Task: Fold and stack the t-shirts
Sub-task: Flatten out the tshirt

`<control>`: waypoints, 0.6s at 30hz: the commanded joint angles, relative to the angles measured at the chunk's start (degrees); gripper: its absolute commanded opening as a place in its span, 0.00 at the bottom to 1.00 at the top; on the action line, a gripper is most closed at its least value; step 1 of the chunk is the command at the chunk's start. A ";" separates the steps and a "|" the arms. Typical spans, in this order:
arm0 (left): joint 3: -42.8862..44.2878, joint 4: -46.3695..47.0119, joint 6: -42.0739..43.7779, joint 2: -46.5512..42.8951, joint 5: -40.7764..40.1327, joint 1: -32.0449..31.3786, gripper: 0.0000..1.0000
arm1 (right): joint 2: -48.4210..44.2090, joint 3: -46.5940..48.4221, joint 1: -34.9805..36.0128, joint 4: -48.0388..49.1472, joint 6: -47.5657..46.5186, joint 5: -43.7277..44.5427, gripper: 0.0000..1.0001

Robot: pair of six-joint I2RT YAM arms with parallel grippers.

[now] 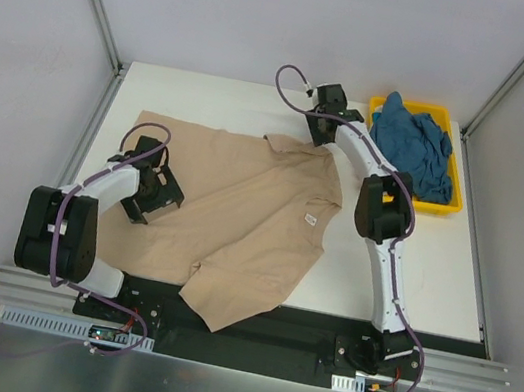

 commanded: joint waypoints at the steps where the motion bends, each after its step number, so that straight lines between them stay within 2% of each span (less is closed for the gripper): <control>1: -0.64 -3.47 1.21 -1.42 -1.26 0.68 0.99 | -6.85 -0.48 0.26 3.65 -5.01 -2.90 0.58; 5: -0.02 -3.47 1.29 -1.77 -0.21 0.68 0.99 | -13.61 -5.57 2.02 3.56 -6.42 -7.88 0.66; 7: -0.02 -3.47 1.38 -2.12 -0.21 0.68 0.99 | -18.09 -11.79 3.25 3.39 -6.51 -10.62 0.73; 9: -0.11 -3.47 1.38 -2.74 -0.21 0.68 0.99 | -21.77 -16.73 4.04 3.39 -7.56 -16.67 0.82; 11: -0.11 -3.47 1.47 -3.00 -0.12 0.68 0.99 | -22.94 -21.57 5.36 3.65 -8.00 -21.68 0.84; 13: 0.15 -3.38 1.56 -3.00 0.32 0.68 0.99 | -21.80 -21.24 6.50 2.95 -6.00 -22.50 0.84; 18: 0.33 -3.38 1.56 -2.83 0.23 0.68 0.99 | -13.82 -12.19 8.88 0.05 -0.45 -21.27 0.79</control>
